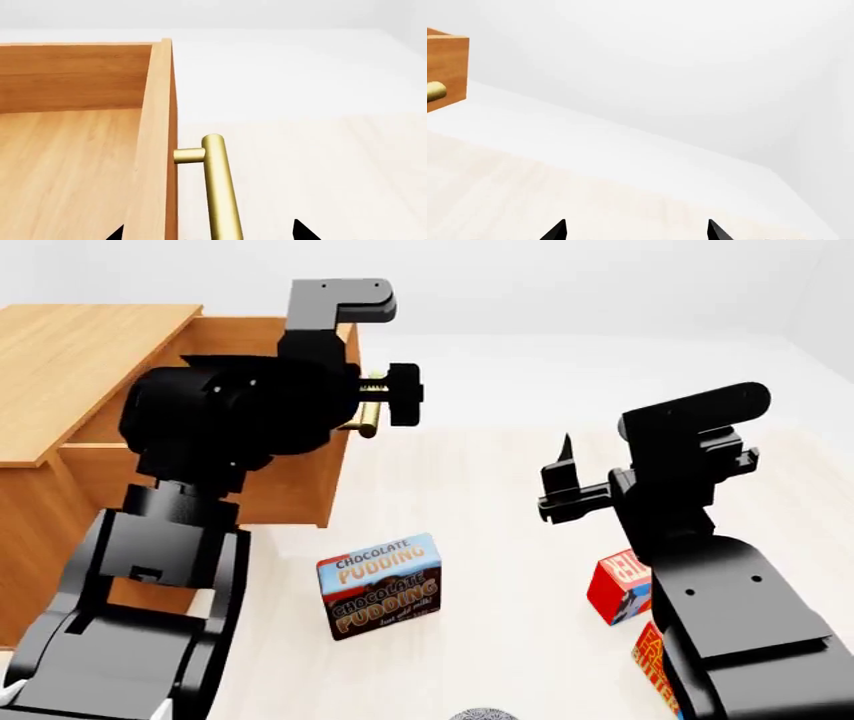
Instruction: Put the bowl in the top drawer of the cabinet.
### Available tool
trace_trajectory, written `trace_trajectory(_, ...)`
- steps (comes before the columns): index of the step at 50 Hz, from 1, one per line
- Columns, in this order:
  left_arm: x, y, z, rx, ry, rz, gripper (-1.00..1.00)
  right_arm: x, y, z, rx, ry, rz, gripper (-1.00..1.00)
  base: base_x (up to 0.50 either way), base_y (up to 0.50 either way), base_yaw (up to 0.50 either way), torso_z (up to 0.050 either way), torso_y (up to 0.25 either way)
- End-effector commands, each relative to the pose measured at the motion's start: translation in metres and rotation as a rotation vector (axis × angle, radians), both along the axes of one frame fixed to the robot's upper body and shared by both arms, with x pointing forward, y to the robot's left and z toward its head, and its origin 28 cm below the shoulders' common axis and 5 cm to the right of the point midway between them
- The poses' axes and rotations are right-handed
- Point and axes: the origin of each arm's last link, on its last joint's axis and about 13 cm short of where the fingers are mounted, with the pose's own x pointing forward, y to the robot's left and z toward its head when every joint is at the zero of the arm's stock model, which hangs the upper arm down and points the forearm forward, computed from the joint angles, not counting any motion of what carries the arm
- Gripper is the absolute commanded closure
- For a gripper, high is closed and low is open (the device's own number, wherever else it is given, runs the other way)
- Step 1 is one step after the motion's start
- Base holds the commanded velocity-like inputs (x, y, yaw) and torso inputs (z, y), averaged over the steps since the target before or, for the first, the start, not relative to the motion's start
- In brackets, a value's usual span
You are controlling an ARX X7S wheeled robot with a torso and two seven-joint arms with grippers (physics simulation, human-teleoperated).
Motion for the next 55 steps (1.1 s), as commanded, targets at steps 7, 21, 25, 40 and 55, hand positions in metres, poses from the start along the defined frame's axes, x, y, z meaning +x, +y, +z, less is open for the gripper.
trace_trajectory(7,-0.032,-0.042,0.004,-0.187,0.027,-0.317,-1.0,0.0,-0.005,-0.006,0.011,0.012,-0.001,-1.0,0.0,0.0,0.0,0.0,0.0)
trace_trajectory(21,-0.053,-0.046,0.026,-0.235,-0.013,-0.375,-1.0,0.001,-0.008,-0.009,0.015,0.019,-0.003,-1.0,0.0,0.0,0.0,0.0,0.002)
trace_trajectory(25,-0.061,-0.037,0.049,-0.283,-0.067,-0.371,-1.0,0.001,-0.007,-0.008,0.013,0.019,-0.004,-1.0,0.0,0.0,0.0,0.0,0.005)
trace_trajectory(40,-0.092,0.009,0.104,-0.519,-0.221,-0.286,-1.0,0.005,-0.005,-0.011,-0.003,0.03,-0.004,-1.0,0.0,0.0,0.0,0.0,0.004)
trace_trajectory(55,-0.159,0.022,0.067,-0.336,-0.315,-0.338,-1.0,0.002,-0.011,-0.006,0.035,0.013,-0.022,-1.0,0.0,0.0,0.0,0.0,0.0)
